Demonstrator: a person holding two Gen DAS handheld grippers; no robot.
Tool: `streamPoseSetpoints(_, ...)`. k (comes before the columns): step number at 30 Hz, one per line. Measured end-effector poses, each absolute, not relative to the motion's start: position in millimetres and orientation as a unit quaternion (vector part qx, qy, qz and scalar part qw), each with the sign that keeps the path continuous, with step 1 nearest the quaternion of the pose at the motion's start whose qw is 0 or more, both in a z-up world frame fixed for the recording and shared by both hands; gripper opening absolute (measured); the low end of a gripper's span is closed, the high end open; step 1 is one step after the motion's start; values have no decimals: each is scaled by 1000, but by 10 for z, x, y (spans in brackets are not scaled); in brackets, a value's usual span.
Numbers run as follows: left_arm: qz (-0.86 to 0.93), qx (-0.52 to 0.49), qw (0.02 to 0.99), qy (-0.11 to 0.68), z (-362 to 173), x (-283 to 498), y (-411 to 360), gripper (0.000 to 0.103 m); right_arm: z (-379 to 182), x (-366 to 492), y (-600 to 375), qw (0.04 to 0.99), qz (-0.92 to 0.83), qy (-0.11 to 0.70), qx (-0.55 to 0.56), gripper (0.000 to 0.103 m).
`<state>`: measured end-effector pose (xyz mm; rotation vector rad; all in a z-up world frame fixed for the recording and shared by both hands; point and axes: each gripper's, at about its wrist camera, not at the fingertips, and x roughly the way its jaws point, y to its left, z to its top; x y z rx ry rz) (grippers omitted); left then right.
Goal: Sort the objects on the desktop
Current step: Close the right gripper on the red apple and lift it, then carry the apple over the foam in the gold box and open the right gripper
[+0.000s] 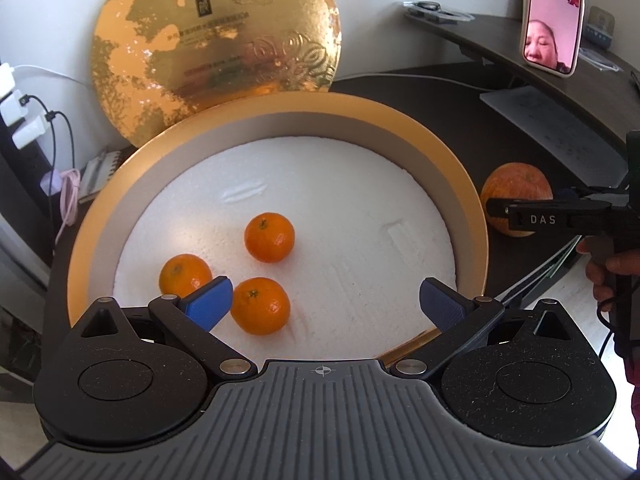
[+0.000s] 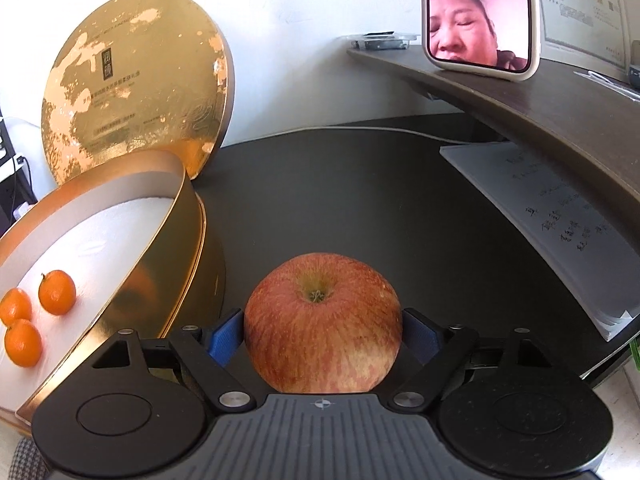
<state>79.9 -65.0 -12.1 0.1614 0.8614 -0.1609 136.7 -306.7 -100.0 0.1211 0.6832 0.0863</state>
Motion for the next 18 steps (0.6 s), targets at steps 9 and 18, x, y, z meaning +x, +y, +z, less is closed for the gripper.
streamPoseSetpoints(9,-71,74,903,418,-139,738,-590,102,-1031,1394,-2945,940,21,340,22,85)
streamPoseSetpoints(18,-82,64,901,421,-186,615,-495,102,-812,1263,-2891,938,-14,346,17,84)
